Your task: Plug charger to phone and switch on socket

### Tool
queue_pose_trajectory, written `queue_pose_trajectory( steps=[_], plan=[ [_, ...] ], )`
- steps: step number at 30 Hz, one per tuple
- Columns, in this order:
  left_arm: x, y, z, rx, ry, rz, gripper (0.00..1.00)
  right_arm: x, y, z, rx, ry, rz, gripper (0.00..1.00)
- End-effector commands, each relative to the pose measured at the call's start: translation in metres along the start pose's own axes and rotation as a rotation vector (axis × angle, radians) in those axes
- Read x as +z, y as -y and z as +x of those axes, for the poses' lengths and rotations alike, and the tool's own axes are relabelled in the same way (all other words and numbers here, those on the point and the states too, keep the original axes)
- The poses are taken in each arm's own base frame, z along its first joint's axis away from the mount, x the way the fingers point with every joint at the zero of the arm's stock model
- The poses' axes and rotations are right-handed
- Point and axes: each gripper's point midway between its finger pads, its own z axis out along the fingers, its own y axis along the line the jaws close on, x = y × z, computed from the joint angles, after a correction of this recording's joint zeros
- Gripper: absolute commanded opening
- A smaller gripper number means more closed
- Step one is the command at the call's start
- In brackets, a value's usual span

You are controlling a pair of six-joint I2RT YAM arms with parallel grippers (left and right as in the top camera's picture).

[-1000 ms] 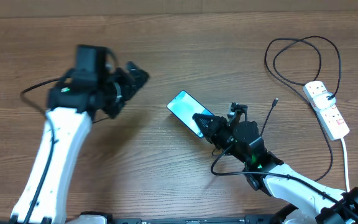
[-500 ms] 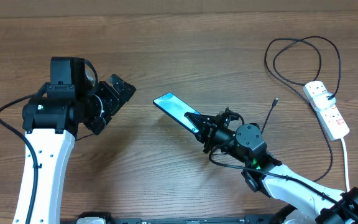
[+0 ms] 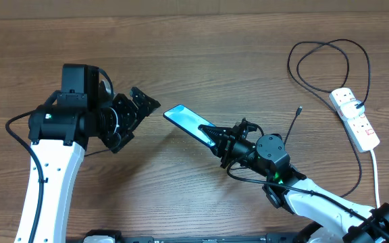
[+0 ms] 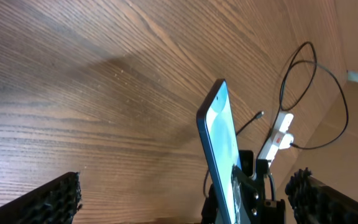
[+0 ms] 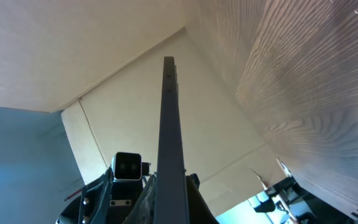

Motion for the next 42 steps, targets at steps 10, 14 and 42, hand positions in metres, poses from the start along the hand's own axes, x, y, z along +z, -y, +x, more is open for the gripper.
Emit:
queue_pose_trajectory(
  steps=[10,14,42],
  plan=[
    [0.008,0.002,0.011,-0.235,-0.038,0.006,1.0,0.002,-0.014,0.014,0.115,-0.049,-0.029,0.04],
    [0.028,0.006,0.008,-0.203,-0.042,0.021,1.0,0.002,-0.014,0.013,0.116,-0.043,-0.033,0.04],
    [0.102,0.034,0.025,-0.079,-0.137,0.011,1.0,0.002,-0.008,-0.003,0.137,0.036,-0.023,0.04]
  ],
)
